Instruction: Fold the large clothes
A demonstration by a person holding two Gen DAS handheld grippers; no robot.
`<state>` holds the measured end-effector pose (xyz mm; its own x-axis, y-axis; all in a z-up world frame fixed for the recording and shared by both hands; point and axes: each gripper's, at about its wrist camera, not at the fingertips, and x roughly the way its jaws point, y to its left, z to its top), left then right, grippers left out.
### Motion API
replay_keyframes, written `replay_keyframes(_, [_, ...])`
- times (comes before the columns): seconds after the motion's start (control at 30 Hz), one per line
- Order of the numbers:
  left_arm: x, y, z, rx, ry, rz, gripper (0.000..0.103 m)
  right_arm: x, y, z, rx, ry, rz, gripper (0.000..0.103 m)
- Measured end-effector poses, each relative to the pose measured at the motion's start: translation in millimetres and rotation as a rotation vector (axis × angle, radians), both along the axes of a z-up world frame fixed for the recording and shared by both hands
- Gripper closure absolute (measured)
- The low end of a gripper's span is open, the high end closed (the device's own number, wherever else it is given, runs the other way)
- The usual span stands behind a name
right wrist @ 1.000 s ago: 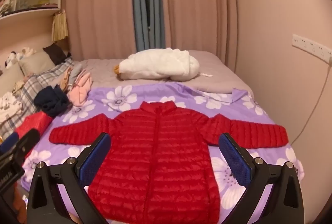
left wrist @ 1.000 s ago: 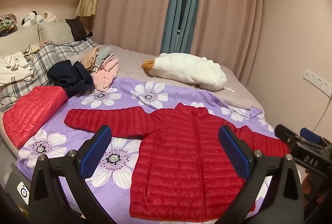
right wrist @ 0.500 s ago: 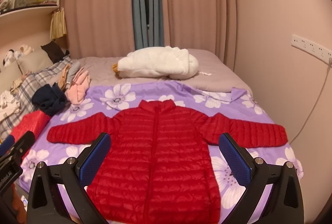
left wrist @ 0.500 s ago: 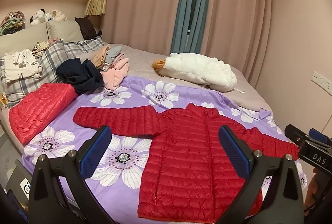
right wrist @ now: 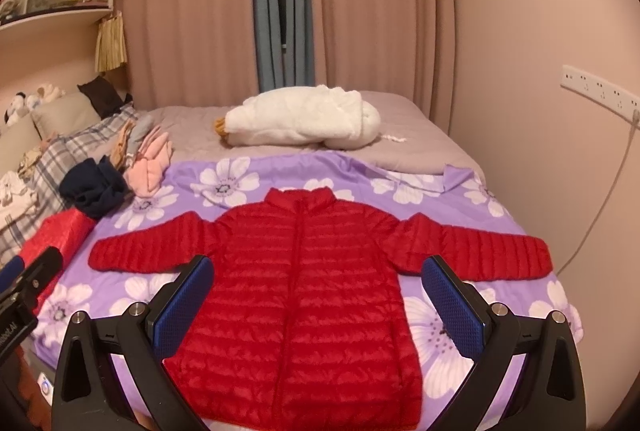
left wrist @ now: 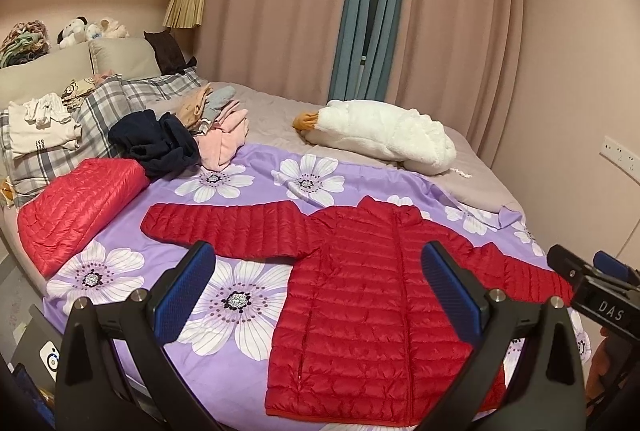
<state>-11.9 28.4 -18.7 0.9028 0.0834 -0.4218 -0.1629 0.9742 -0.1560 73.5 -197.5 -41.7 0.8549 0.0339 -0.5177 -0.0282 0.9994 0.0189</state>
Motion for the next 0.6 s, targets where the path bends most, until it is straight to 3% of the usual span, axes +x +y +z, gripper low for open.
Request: replay_keyframes(0.6, [-0.3,2.0,-2.6,0.012,0.004,0.027,0.0,-3.9,-0.6,-2.4,0.0,0.008,-0.002,0.0])
